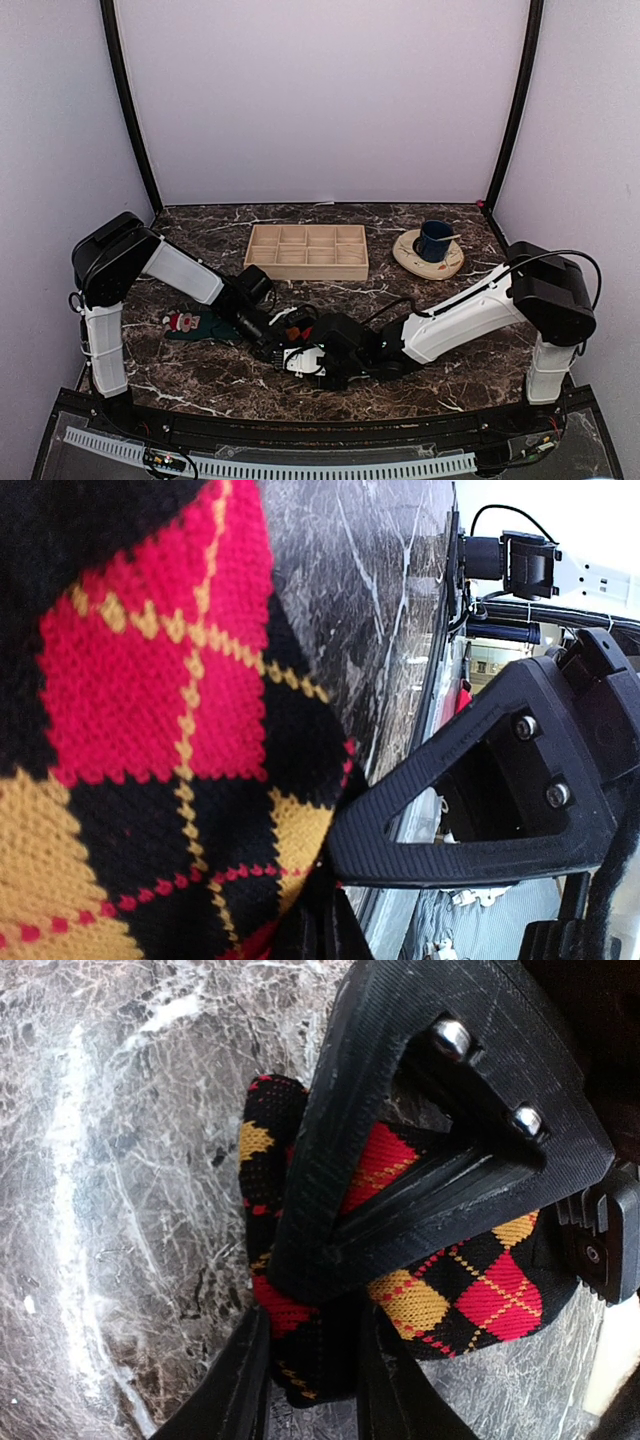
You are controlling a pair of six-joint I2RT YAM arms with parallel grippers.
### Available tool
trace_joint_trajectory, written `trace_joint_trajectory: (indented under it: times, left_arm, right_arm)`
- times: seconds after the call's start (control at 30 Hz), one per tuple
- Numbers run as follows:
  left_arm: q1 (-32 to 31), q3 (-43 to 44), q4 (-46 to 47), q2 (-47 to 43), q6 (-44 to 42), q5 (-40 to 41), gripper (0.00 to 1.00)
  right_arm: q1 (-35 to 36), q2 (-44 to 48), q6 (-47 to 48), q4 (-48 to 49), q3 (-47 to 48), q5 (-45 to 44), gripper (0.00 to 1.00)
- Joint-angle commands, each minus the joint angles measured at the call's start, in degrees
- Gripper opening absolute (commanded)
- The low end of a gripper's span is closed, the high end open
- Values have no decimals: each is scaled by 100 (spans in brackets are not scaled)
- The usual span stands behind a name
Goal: Roll the socks
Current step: Pick up the sock from the center of the board.
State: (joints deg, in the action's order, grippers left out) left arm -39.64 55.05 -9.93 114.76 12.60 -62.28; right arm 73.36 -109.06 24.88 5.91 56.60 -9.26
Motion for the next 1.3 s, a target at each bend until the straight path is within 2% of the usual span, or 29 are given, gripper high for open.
trace_joint_trajectory:
  times: [0.0,0.23,0.6,0.8,0.93,1.07,1.27]
  left_arm:
    - [35,-30,-235,55,-129,-124,0]
    - [34,-71,-200,54,-146,-243,0]
    - [31,-40,-264,-7,-199,-356,0]
    - [35,-126,-64,-261,98,-8,15]
    - [34,-136,-68,-427,219,330,29]
    - [33,-104,-105,-529,289,521,34]
    - [31,-62,-253,-631,304,850,38]
  right_arm:
    - [-64,-62,14,-816,-114,165,26]
    - [-169,-257,22,-1073,53,436,15]
    - [-398,-465,-136,-1463,331,879,5]
    - [-536,-547,-296,-1621,460,1170,1]
    - [-614,-534,-432,-1635,471,1303,0]
    - [-646,-549,-552,-1648,430,1340,0]
    - [-682,-493,-864,-1601,376,1502,0]
